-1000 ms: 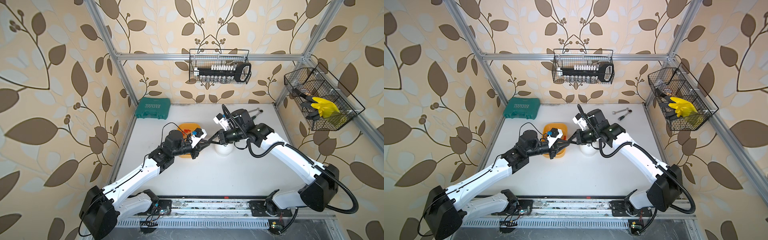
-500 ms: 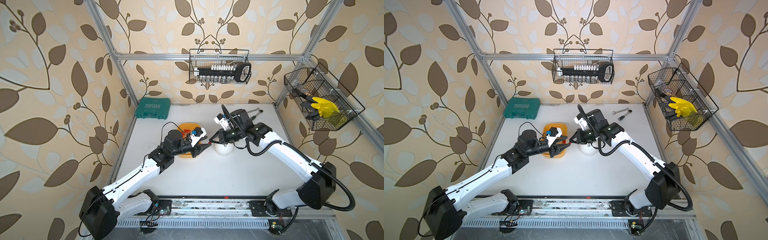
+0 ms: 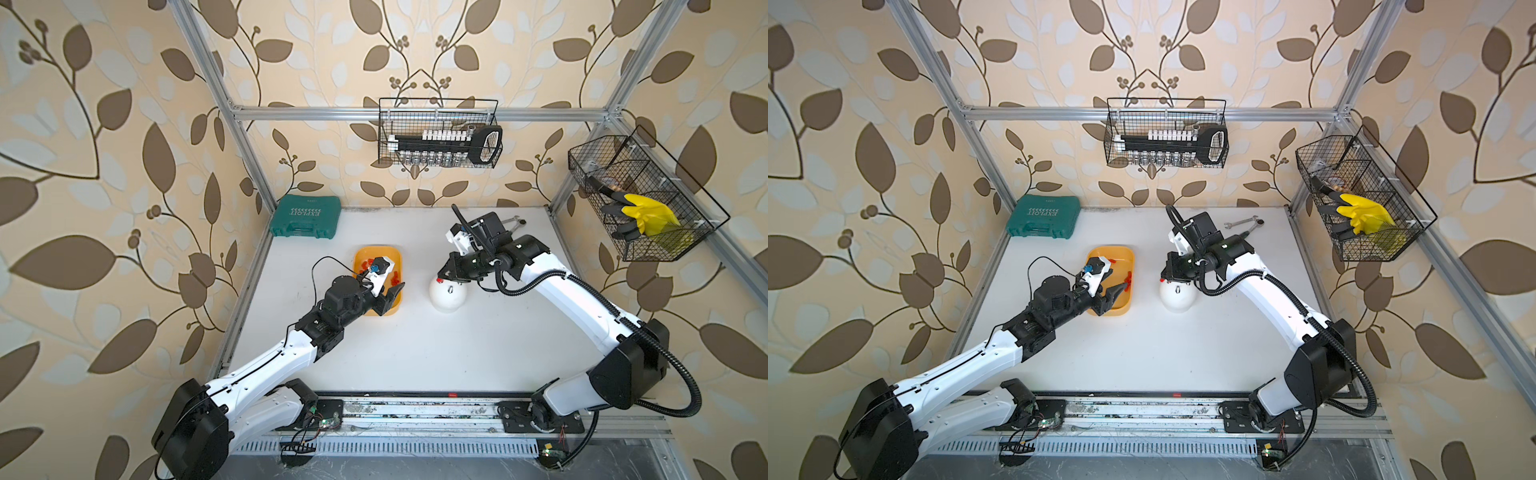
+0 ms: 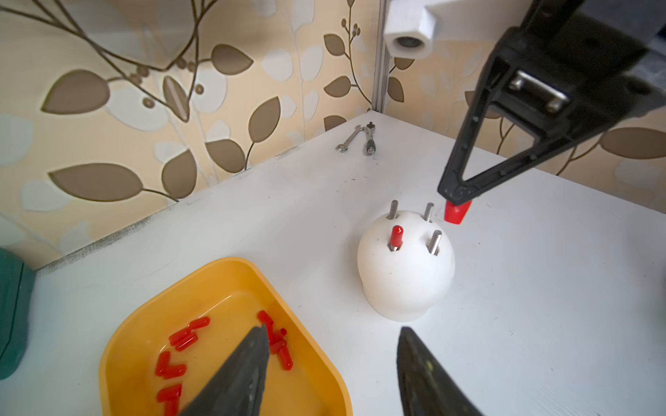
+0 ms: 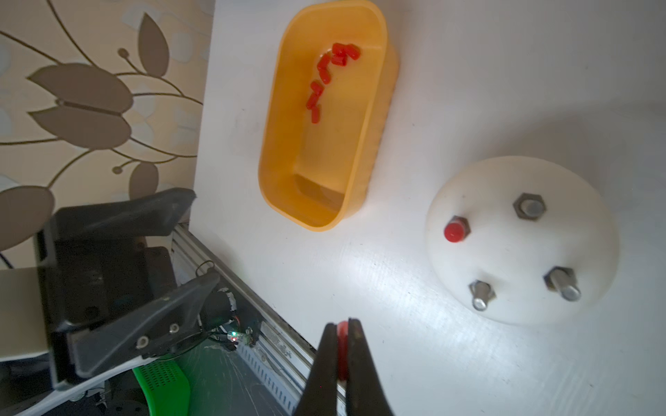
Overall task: Cover the protruding screws with screw protection sleeves
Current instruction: Pick up the screw protection sleeve from the storage box, then attach the screw protection sleeve to the screw.
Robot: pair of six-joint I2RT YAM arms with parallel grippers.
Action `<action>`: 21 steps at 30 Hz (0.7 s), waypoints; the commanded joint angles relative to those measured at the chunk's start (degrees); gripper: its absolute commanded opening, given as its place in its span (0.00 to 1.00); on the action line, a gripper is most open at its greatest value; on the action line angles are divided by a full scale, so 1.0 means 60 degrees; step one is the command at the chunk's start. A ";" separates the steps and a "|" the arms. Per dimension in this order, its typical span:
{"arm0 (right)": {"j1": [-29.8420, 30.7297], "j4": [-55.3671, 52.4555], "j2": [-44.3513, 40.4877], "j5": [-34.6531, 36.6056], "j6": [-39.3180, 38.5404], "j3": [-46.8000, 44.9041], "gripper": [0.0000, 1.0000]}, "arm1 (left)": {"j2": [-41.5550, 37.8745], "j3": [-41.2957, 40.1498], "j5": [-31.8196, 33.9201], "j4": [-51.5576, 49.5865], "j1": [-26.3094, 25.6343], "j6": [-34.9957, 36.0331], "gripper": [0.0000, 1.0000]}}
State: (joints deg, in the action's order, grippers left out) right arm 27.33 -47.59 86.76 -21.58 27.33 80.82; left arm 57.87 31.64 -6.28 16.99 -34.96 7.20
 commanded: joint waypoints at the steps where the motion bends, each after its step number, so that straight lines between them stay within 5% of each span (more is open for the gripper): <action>1: -0.0269 -0.0892 0.0356 0.0609 -0.0385 0.0406 0.07 | 0.0009 -0.0195 0.0323 0.0343 -0.0079 -0.0249 0.59; 7: -0.1244 -0.0853 0.0720 -0.0508 -0.0492 0.0465 0.07 | 0.0519 -0.0098 -0.0380 0.0133 -0.0080 -0.0115 0.58; 12: -0.2512 0.0362 0.1072 -0.3031 0.0364 0.0091 0.08 | 0.0551 -0.0525 -0.0826 0.0547 -0.0088 0.0016 0.58; 21: -0.2988 0.3397 0.0779 -0.7064 0.2882 -0.1419 0.08 | 0.0129 -0.1021 -0.1123 0.0830 -0.0080 0.0255 0.59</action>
State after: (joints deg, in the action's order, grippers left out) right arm 9.56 -35.38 93.06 -52.80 37.15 75.70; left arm 60.84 26.52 -11.16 18.39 -34.96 7.51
